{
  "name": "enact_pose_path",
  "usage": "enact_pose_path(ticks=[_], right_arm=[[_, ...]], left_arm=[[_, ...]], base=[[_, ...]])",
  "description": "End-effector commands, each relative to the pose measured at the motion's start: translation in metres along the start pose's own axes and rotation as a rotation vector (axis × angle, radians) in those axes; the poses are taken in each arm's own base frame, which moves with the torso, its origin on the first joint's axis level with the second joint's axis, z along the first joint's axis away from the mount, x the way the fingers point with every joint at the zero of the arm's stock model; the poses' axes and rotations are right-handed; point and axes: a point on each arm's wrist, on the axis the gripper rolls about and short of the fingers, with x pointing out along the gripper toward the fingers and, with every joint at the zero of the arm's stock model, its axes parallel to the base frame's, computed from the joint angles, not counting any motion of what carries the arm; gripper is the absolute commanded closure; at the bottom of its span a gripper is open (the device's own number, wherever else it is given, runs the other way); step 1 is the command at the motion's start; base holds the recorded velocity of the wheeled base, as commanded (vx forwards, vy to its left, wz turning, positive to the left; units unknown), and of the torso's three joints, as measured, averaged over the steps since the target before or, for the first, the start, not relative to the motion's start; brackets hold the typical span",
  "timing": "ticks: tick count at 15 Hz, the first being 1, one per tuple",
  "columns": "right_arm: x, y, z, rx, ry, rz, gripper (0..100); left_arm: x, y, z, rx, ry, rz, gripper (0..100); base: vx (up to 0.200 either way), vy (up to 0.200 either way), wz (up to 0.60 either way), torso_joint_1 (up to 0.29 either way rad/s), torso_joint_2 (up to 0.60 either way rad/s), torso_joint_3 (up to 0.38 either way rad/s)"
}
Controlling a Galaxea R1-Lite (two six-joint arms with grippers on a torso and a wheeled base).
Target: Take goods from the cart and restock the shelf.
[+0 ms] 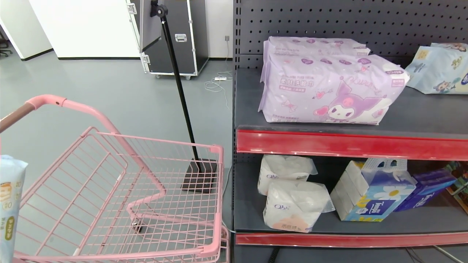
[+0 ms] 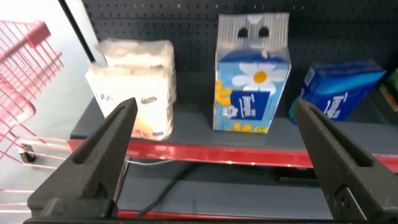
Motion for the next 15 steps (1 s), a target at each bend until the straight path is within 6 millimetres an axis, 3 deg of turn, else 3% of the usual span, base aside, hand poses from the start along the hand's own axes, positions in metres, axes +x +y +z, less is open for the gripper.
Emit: enact_pose_path(ticks=[1, 15], right_arm=[[0.0000, 0.0000, -0.0001, 0.000, 0.001, 0.000, 0], [0.0000, 0.0000, -0.0001, 0.000, 0.001, 0.001, 0]], left_arm=[[0.0004, -0.0001, 0.0005, 0.005, 0.003, 0.003, 100], [-0.0001, 0.0019, 0.0009, 0.059, -0.003, -0.032, 100]], base=[[0.000, 0.000, 0.00, 0.139, -0.50, -0.359], [0.000, 0.000, 0.00, 0.189, -0.54, -0.353]])
